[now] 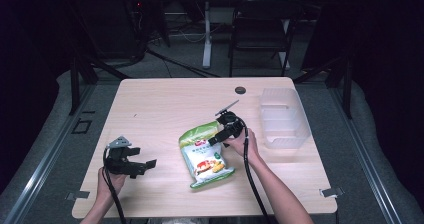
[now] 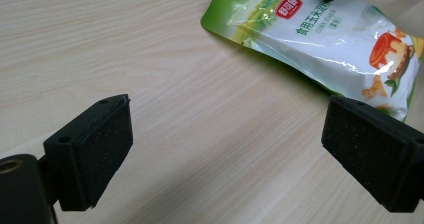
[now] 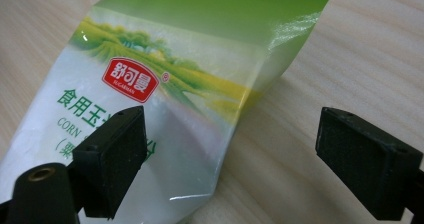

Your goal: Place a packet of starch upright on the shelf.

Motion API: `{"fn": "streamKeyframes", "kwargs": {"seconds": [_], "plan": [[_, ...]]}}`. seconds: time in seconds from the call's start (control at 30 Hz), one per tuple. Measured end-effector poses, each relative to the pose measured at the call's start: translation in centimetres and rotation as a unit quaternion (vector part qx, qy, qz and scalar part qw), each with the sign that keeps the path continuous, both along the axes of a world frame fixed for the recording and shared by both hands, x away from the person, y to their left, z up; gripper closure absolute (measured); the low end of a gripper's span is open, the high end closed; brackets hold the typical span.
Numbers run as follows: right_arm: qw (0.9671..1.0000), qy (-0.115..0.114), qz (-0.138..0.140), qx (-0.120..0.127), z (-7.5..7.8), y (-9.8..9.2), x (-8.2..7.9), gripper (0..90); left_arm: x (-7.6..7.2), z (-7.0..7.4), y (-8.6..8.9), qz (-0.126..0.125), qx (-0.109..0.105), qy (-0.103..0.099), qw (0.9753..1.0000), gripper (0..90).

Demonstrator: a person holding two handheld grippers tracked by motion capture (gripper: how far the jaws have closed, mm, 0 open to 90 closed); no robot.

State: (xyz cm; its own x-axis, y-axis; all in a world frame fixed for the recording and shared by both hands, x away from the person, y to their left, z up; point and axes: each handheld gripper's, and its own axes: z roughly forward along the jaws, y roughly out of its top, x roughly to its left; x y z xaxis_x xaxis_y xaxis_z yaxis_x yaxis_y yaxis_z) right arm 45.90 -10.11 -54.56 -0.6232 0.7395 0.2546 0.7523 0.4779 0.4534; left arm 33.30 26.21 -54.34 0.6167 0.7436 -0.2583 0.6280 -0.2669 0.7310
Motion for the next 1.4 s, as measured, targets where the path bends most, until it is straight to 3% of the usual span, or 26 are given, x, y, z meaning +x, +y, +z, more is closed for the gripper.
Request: {"fn": "streamKeyframes", "kwargs": {"seconds": [0.03, 0.17, 0.3, 0.47, 0.57, 0.67, 0.83, 1.07, 1.17, 1.4], "plan": [[1.0, 0.003, 0.004, -0.008, 0.0, 0.0, 0.1, 13.2, -0.1, 0.0, 0.0, 0.0, -0.001, 0.0, 1.0, 6.3], [0.9996, 0.025, -0.005, 0.015, -0.5, 0.0, 0.6, 18.5, -0.1, 0.0, 0.0, -0.004, -0.005, 0.0, 1.0, 6.3], [0.9981, 0.041, -0.005, 0.045, -0.6, -0.3, 0.9, 33.5, -0.2, 0.0, 0.0, -0.005, -0.005, 0.0, 1.0, 6.4], [0.9952, 0.055, -0.007, 0.08, -0.7, -0.2, 0.6, 60.1, -0.1, 0.1, 0.0, -0.004, -0.006, 0.005, 1.0, 6.6], [0.9957, 0.056, 0.007, 0.074, -0.4, -0.2, 0.4, 74.2, -0.1, 0.0, -0.2, -0.006, -0.003, 0.003, 1.0, 6.6], [0.9952, 0.051, 0.002, 0.083, -0.4, -0.3, 0.2, 84.2, -0.2, 0.1, -0.2, -0.005, -0.001, 0.003, 1.0, 6.6], [0.9966, 0.033, 0.003, 0.076, 0.0, -0.5, -0.4, 86.9, -0.1, 0.1, 0.0, -0.004, -0.006, 0.003, 1.0, 6.7], [0.9961, 0.006, -0.003, 0.088, 0.3, -1.4, -1.3, 87.4, -0.1, 0.0, -0.2, -0.008, -0.002, 0.008, 0.9999, 7.0], [0.9948, -0.007, -0.012, 0.101, 0.9, -1.6, -1.9, 87.5, -0.1, -0.1, -0.4, -0.009, -0.002, 0.006, 0.9999, 7.0], [0.9938, -0.041, -0.011, 0.103, 2.7, -2.0, -3.2, 88.8, 0.0, -0.1, -0.3, -0.004, -0.001, 0.006, 1.0, 7.0]]}}
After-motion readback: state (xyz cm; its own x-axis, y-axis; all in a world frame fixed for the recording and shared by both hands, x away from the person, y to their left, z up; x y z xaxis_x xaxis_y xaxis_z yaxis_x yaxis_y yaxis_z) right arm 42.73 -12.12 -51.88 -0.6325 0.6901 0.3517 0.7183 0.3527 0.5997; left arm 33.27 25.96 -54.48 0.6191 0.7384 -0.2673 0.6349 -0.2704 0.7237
